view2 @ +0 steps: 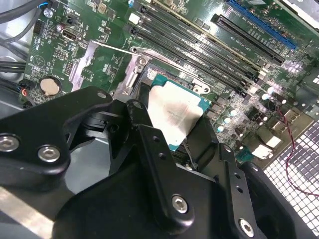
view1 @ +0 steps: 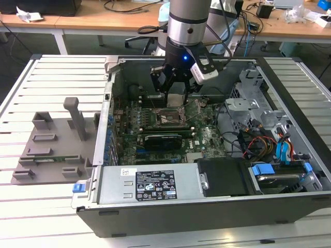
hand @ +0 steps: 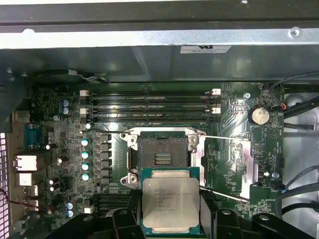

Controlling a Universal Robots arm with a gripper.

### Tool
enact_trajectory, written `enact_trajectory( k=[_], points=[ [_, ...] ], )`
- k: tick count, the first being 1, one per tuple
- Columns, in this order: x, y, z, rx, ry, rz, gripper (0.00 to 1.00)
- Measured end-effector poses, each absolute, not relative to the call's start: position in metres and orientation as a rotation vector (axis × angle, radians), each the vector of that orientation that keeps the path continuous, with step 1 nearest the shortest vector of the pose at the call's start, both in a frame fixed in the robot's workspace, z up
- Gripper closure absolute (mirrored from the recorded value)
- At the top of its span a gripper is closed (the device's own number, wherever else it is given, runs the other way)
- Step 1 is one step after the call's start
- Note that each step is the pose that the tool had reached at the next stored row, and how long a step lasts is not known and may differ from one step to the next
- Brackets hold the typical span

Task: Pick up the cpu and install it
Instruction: 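Pick up the cpu and move it towards the insertion slot, then place the cpu into insertion slot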

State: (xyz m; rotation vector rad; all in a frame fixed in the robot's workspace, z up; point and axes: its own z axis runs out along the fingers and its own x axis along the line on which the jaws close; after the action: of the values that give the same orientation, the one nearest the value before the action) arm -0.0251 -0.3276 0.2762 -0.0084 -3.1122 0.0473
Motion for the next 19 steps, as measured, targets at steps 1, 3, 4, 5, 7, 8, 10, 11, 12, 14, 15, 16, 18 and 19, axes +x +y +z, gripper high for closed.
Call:
enact_trajectory(
  k=[1, 3, 4, 5, 7, 8, 10, 11, 12, 14, 15, 16, 18, 19],
  points=[
    [-0.0251, -0.3276, 0.2763, -0.008, -3.112, 0.047, 0.45],
    [-0.025, -0.3276, 0.2763, -0.008, -3.112, 0.047, 0.45],
    [-0.025, -0.3276, 0.2763, -0.008, -3.112, 0.047, 0.45],
    [-0.025, -0.3276, 0.2763, -0.008, -3.112, 0.047, 0.45],
    [-0.025, -0.3276, 0.2763, -0.011, -3.112, 0.047, 0.45],
    [-0.025, -0.3276, 0.2762, -0.012, -3.112, 0.047, 0.45],
    [-0.025, -0.3276, 0.2763, -0.014, -3.112, 0.047, 0.45],
    [-0.025, -0.3276, 0.2762, -0.014, -3.112, 0.047, 0.45],
    [-0.025, -0.3276, 0.2762, -0.018, -3.112, 0.047, 0.45],
    [-0.025, -0.3276, 0.2762, -0.03, -3.112, 0.047, 0.45],
    [-0.025, -0.3276, 0.2762, -0.034, -3.112, 0.047, 0.45],
    [-0.025, -0.3276, 0.2763, -0.044, -3.112, 0.047, 0.45],
    [-0.025, -0.3276, 0.2762, -0.065, -3.111, 0.046, 0.45],
    [-0.025, -0.3276, 0.2762, -0.077, -3.111, 0.046, 0.45]
  ],
)
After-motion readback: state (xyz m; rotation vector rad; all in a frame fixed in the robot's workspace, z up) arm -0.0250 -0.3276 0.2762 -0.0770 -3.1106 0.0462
